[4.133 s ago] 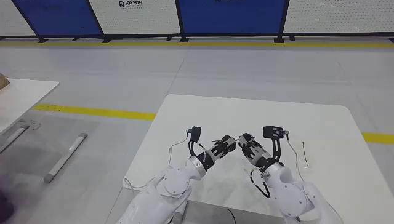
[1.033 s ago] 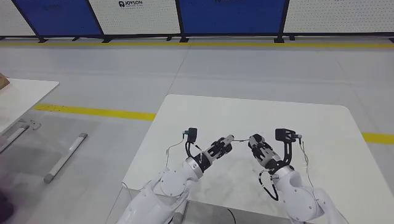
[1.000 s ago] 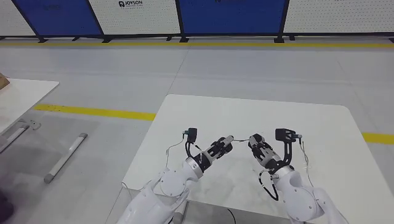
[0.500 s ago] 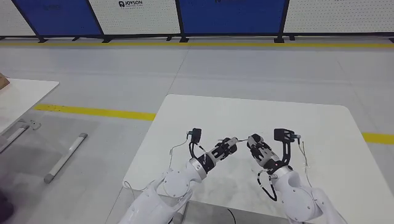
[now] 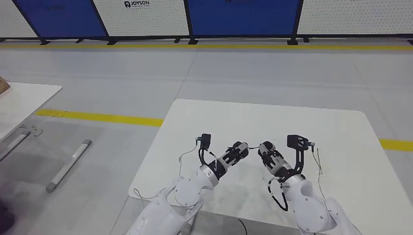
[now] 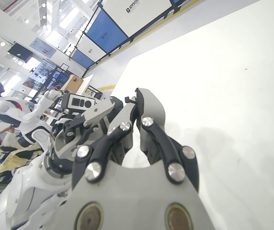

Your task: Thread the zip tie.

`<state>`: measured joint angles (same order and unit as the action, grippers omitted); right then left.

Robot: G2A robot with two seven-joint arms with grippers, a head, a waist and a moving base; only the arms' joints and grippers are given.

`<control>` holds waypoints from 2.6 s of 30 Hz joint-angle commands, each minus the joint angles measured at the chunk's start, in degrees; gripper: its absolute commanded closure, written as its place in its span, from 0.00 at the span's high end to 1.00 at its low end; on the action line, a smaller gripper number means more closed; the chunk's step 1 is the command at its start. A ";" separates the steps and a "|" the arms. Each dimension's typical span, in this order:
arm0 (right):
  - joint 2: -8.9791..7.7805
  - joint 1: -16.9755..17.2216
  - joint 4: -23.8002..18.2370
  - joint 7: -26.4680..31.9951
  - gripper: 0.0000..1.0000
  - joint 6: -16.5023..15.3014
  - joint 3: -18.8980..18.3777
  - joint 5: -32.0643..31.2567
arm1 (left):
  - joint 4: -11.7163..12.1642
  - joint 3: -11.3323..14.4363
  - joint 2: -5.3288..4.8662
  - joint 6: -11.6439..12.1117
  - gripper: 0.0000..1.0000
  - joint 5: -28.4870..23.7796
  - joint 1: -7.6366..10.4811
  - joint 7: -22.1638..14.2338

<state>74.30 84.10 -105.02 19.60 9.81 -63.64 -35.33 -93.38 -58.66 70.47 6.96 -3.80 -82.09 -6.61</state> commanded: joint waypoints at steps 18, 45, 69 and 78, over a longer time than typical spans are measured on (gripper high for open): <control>0.06 0.09 -0.23 -0.29 0.00 -0.62 -0.62 0.35 | 0.39 0.23 0.26 0.01 0.00 0.59 0.42 0.34; -0.32 0.85 2.28 1.02 1.00 -0.73 -3.19 0.13 | -0.91 -1.86 0.65 1.44 0.00 -3.83 -0.62 3.17; -0.32 1.61 -1.90 -0.60 0.00 -3.94 -1.74 -1.84 | -1.17 -1.21 0.46 0.94 0.00 -0.42 -1.45 0.74; -0.11 0.67 -1.13 -0.61 0.00 -3.46 -0.63 -2.59 | -1.52 -1.06 0.39 1.14 0.00 0.60 -1.82 0.03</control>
<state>74.18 84.79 -106.18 19.08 6.38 -64.30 -37.90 -94.91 -59.72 70.86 8.09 -3.23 -83.89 -6.59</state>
